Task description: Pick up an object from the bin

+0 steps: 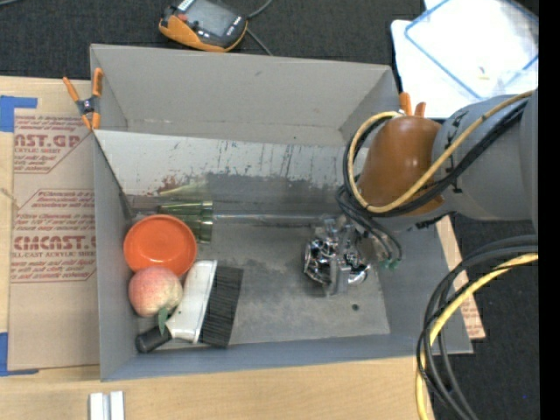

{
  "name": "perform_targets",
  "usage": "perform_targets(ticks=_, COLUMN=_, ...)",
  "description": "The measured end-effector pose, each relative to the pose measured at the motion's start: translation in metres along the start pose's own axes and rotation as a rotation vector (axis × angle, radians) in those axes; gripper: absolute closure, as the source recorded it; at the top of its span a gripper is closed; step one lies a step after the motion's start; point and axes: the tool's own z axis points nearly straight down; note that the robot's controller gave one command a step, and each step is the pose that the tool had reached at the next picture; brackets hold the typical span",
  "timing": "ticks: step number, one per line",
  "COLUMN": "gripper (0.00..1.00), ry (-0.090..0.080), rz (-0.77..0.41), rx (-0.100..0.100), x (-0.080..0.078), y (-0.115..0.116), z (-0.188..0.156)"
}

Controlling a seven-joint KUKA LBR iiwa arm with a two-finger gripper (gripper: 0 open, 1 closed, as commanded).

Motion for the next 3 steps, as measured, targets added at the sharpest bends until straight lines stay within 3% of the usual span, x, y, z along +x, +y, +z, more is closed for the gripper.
perform_targets(ticks=2, gripper=1.0, ry=0.003, rz=0.0, rx=-0.001, x=0.001, y=0.001, z=-0.032)
perform_targets(ticks=3, gripper=1.0, ry=0.008, rz=0.0, rx=-0.002, x=0.002, y=0.002, z=-0.072)
